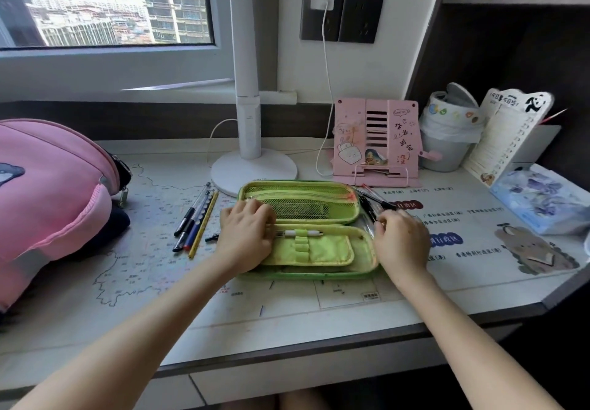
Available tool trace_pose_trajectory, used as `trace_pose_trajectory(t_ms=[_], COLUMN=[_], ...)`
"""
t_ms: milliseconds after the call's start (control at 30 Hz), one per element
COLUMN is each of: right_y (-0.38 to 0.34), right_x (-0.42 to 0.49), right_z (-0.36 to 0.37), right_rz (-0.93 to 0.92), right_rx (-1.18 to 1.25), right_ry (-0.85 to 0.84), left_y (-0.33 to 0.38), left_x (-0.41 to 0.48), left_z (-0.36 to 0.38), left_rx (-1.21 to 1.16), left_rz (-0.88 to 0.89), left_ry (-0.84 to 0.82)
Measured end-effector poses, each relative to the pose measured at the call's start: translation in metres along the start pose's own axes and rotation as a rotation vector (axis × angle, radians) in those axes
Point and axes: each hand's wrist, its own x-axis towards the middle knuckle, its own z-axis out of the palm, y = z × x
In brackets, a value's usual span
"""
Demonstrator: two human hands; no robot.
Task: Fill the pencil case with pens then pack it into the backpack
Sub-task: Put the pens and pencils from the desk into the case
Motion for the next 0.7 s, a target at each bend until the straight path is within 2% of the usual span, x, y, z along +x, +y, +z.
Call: trace_pose_trajectory(t_ms=[100, 300, 633, 700], right_y=[0.010, 0.008, 0.001, 0.004], right_x=[0.004, 0.002, 0.005, 0.010], right_z=[0.001, 0.004, 0.000, 0.000], right_rz=[0.000, -0.096, -0.069, -0.042], right_rx=[-0.077, -0.233, -0.244, -0.184], right_ry=[-0.107, -0.175, -0.259, -0.208], left_y=[0.001, -0.001, -0.008, -0.009], left_x=[-0.005, -0.022, -0.029, -0.028], left_z=[0.000, -0.005, -0.010, -0.010], left_rx=[0.059, 0.134, 0.081, 0.075], left_rz=[0.024, -0.002, -0.010, -0.001], left_ry=[-0.022, 0.010, 0.021, 0.023])
